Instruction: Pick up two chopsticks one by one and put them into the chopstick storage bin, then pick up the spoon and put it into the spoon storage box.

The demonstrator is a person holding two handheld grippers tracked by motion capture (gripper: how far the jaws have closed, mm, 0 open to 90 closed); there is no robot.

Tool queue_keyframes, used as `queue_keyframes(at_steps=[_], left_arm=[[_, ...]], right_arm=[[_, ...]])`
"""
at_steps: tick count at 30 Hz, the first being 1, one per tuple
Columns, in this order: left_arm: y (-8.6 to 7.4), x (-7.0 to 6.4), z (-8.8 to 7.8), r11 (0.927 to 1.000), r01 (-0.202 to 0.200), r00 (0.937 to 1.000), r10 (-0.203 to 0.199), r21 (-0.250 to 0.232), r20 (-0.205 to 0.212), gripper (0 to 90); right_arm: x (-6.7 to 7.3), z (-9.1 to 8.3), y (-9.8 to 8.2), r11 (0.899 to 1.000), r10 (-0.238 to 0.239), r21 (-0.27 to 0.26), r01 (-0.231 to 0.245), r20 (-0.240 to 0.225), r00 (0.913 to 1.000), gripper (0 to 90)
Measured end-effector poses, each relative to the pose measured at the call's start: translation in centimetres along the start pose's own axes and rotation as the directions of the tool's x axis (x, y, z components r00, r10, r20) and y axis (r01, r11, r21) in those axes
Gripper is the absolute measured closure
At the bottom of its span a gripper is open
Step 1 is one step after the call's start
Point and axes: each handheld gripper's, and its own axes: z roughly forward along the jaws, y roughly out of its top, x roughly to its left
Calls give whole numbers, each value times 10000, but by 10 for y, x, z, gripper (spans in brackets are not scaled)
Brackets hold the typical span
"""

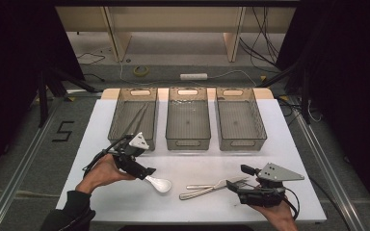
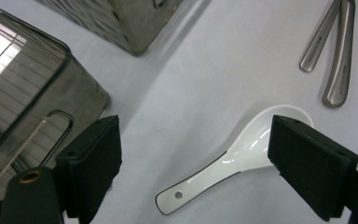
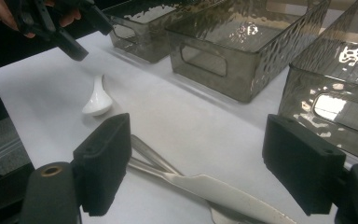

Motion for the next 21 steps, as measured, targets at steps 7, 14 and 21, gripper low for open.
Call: queue_keyframes(at_steps=[7,14,21], left_arm=[[-1,-4,7,9976,-337,9993,326,597,188,172],[-3,-6,12,9936,-600,9978,571,955,331,174],[-6,-10,21,9848,-934,9952,883,1466,410,180]], right_arm=[[0,1,0,10000,59,20,-59,-22,10000,246],[0,1,0,10000,2,4,-2,-19,10000,246],[0,1,0,10000,0,39,0,-19,10000,245]])
